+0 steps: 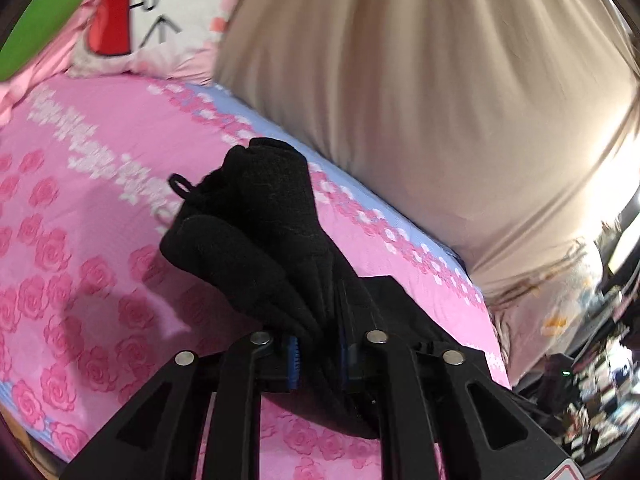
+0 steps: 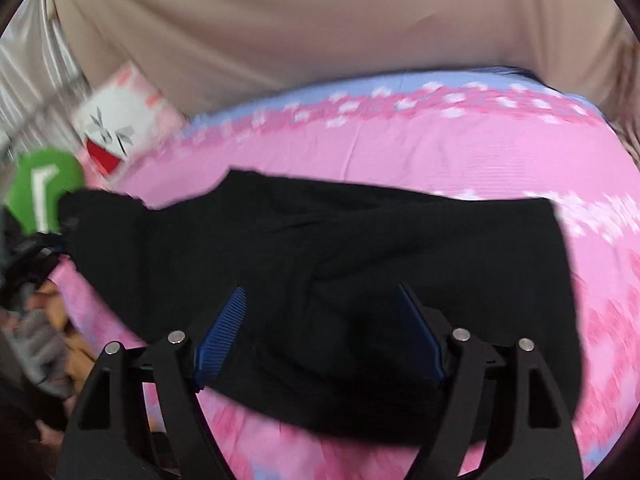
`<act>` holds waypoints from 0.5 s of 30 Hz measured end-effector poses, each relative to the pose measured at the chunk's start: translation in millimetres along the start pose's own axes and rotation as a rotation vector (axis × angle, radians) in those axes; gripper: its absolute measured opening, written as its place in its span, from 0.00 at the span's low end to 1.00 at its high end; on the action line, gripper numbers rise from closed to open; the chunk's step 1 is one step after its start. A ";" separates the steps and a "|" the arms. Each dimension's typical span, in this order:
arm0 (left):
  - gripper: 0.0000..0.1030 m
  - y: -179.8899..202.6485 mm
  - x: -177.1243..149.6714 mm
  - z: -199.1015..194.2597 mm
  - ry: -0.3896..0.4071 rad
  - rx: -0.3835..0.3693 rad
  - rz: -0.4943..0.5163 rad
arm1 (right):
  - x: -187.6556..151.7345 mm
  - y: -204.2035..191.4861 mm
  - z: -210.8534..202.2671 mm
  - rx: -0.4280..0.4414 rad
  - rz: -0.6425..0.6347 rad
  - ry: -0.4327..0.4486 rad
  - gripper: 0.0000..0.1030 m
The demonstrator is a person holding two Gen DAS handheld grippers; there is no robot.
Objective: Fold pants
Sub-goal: 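Grip the folded black pants bundle with the left gripper while the right gripper grips it too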
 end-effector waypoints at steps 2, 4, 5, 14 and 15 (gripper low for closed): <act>0.42 -12.9 -8.6 1.9 -0.027 0.001 -0.037 | -2.6 -3.9 25.5 -0.022 -0.026 -0.038 0.45; 0.53 -25.1 -17.4 6.5 -0.059 -0.002 -0.087 | -13.9 -5.6 33.2 -0.059 -0.041 -0.054 0.32; 0.53 -32.4 -21.0 8.8 -0.070 0.006 -0.115 | -9.0 -15.1 31.3 -0.056 -0.045 -0.043 0.22; 0.68 -75.1 -29.4 22.3 -0.056 0.025 -0.330 | 1.4 -26.9 37.2 0.005 0.010 -0.034 0.33; 0.68 -74.1 -27.3 23.8 -0.048 0.019 -0.332 | 4.1 -23.4 27.9 0.045 0.058 -0.016 0.49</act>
Point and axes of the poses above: each gripper's, at about its wrist camera, not at the fingertips, and z roughly the way its jaws point, y to its right, x to its top, the point moved 7 cm from there along z, roughly the way its jaws point, and after that the axes turned 9 degrees about y, right-handed, at the moved point
